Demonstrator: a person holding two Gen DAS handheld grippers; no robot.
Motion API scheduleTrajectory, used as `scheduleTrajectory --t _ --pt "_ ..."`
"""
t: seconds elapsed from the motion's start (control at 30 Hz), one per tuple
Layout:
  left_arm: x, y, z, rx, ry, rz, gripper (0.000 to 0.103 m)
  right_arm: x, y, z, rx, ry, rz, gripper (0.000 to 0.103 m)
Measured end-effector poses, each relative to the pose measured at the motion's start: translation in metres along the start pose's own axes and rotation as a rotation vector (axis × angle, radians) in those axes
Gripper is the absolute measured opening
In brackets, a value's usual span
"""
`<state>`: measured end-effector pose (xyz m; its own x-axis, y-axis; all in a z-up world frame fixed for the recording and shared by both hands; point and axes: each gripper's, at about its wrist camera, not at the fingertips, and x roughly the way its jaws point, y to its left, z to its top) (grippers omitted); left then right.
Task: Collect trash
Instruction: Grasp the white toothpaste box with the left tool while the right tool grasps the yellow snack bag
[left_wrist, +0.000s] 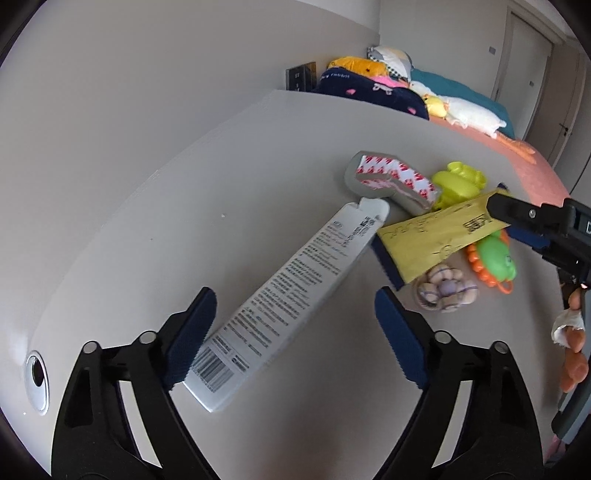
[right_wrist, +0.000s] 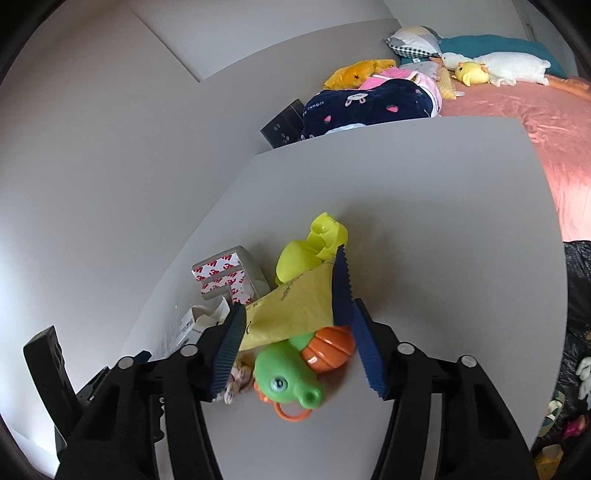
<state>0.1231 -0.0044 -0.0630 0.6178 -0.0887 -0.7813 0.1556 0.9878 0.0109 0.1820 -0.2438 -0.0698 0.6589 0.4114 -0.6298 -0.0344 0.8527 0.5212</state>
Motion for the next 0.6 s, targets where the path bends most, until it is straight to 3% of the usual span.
scheduleTrajectory --t 0.27,0.4,0.53,0.6 --pt "0.006 0.008 0.000 -0.032 0.011 -0.018 0.059 0.007 -0.001 0.004 0.007 -0.017 0.021 0.033" --pt "0.004 0.006 -0.001 -0.029 0.007 -0.032 0.051 0.004 -0.001 0.003 0.010 -0.045 0.045 0.029" --pt "0.002 0.008 0.000 -0.068 0.006 -0.066 0.029 -0.010 0.002 0.002 -0.011 -0.099 0.058 0.023" --pt "-0.002 0.008 0.000 -0.076 -0.006 -0.072 0.028 -0.016 0.005 0.003 -0.032 -0.116 0.058 0.023"
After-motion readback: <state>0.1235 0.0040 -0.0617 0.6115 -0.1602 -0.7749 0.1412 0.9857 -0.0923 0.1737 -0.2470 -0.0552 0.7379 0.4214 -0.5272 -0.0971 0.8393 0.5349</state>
